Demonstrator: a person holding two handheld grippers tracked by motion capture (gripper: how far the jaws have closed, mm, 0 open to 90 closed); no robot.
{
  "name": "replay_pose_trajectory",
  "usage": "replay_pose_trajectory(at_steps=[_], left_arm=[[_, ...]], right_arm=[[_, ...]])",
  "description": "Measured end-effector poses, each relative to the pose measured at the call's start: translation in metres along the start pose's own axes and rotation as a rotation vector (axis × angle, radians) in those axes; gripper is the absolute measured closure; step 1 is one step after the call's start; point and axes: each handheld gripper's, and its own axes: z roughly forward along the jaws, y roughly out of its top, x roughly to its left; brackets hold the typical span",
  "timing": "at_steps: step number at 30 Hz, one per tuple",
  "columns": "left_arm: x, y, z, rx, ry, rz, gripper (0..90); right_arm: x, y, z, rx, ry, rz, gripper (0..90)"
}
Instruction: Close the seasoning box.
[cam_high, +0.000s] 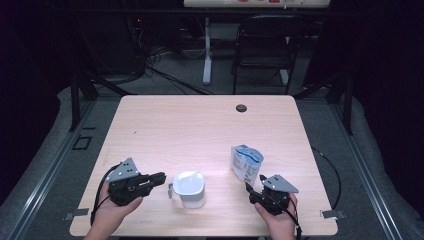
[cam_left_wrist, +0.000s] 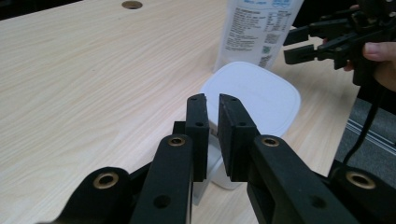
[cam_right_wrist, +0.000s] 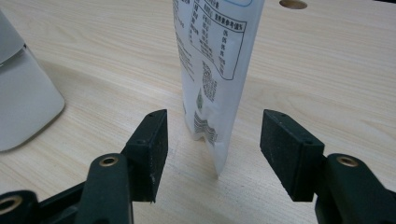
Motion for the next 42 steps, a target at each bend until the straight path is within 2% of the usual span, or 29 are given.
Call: replay_pose_trajectory(at_steps=[7,10,14,16,20,23,30,33,37,40,42], left_arm=[[0.015,-0.007,0.000,0.002,0.057,-0.050,75.5],[0.020,-0.008,-0.001,0.005,0.075,-0.059,69.6],[0.025,-0.008,0.000,-0.016,0.084,-0.095,61.1],[0.026,-0.007,0.003,-0.007,0.099,-0.079,58.5],[0.029,-0.010,0.009,0.012,0.132,-0.078,53.9],[0.034,-0.018,0.013,0.027,0.143,-0.102,52.6],[0.039,-0.037,0.011,0.069,0.185,-0.120,50.3],[0.042,-0.044,0.006,0.061,0.172,-0.148,50.0],[0.045,-0.055,-0.001,0.040,0.191,-0.184,50.0],[0.050,-0.063,-0.002,0.024,0.185,-0.214,49.5],[0.052,-0.068,0.000,0.030,0.187,-0.225,49.5]], right_arm=[[-0.002,0.001,-0.001,0.006,0.009,0.003,40.3],[-0.003,0.001,-0.003,0.005,0.008,0.002,40.4],[-0.005,0.002,-0.004,0.002,0.008,0.014,40.4],[-0.006,0.003,-0.005,0.002,0.011,0.012,40.4],[-0.007,0.003,-0.005,0.005,0.014,0.009,40.2],[-0.008,0.003,-0.005,0.008,0.022,0.008,40.1],[-0.008,0.001,-0.004,0.016,0.019,0.009,40.1],[-0.008,0.001,-0.004,0.013,0.022,0.011,40.0],[-0.008,0.000,-0.004,0.024,0.023,0.003,40.1],[-0.006,-0.001,-0.002,0.028,0.030,-0.003,40.0],[-0.006,-0.002,0.000,0.029,0.031,-0.006,40.0]])
